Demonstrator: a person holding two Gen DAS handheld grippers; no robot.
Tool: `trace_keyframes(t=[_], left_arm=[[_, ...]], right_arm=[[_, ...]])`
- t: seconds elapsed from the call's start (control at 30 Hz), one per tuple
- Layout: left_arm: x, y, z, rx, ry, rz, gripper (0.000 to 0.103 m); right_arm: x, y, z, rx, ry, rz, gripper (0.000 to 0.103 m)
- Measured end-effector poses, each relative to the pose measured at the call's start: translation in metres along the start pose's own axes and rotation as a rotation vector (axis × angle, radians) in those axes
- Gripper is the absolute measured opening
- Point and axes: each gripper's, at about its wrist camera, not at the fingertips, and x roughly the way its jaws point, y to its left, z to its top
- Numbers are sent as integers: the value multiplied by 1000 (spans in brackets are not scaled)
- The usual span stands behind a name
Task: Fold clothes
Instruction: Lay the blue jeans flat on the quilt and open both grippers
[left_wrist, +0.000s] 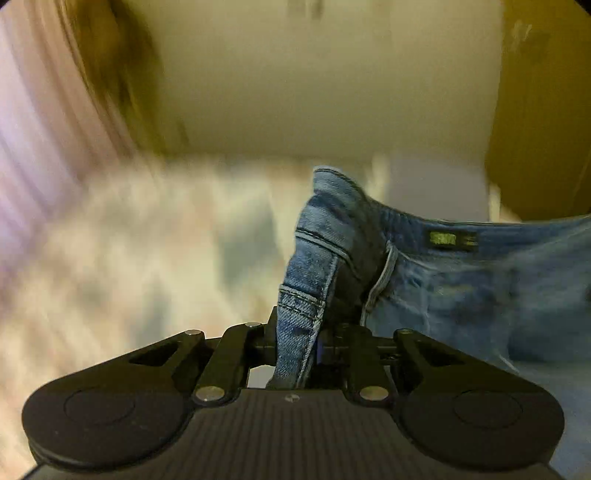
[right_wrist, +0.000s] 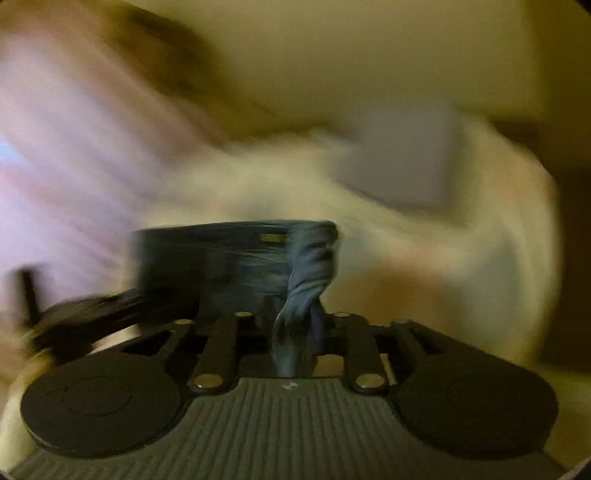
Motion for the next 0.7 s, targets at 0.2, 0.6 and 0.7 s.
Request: trace_keyframes(t=[0.2, 0.6, 0.7], left_arm=[[-18, -11, -163, -171, 133, 6, 35], [-131, 59, -293, -582, 231, 236, 38], [-150, 73, -322, -709, 259, 272, 37]], right_arm=[[68, -76, -34, 122, 220, -39, 37], [138, 54, -46, -458, 502, 60, 35], [152, 71, -57, -572, 558, 105, 35]])
